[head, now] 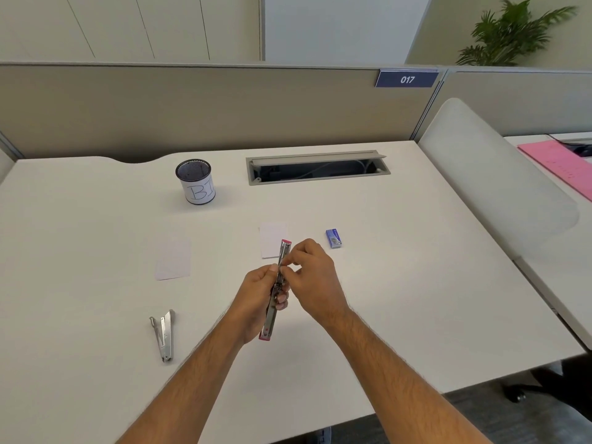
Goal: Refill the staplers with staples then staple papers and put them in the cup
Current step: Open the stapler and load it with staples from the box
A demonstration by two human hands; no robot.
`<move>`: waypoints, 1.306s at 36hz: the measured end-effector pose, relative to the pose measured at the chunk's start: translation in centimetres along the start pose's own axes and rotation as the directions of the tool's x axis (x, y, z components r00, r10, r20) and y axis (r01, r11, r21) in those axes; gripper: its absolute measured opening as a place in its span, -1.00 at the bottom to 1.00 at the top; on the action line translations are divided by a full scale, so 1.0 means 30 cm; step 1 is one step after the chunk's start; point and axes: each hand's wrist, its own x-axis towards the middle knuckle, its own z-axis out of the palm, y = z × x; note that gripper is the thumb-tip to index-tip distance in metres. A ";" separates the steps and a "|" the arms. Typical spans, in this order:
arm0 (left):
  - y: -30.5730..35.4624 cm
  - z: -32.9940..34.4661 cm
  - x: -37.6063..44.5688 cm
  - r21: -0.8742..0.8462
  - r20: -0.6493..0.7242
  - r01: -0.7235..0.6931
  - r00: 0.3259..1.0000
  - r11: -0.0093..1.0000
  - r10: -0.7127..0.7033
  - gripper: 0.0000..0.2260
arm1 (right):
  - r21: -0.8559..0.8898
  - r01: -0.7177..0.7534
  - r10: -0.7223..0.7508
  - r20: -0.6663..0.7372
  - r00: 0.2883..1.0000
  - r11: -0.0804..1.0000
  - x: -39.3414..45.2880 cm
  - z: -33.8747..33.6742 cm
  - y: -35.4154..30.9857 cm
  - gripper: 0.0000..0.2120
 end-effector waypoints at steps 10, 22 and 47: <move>-0.003 0.008 0.002 -0.035 0.033 -0.007 0.999 0.999 0.008 -0.68 | 0.321 -0.248 0.303 -0.133 0.944 0.914 -0.024 0.019 -0.007 -0.94; -0.011 -0.002 0.010 -0.038 0.022 0.003 1.000 0.999 -0.002 -0.67 | 0.537 -0.390 0.465 -0.006 0.885 0.748 -0.010 0.013 -0.014 -0.80; 0.001 -0.010 0.029 -0.046 -0.014 0.004 1.000 0.999 -0.005 -0.66 | 0.061 -0.213 0.203 0.131 0.970 0.975 0.037 -0.013 -0.015 -0.92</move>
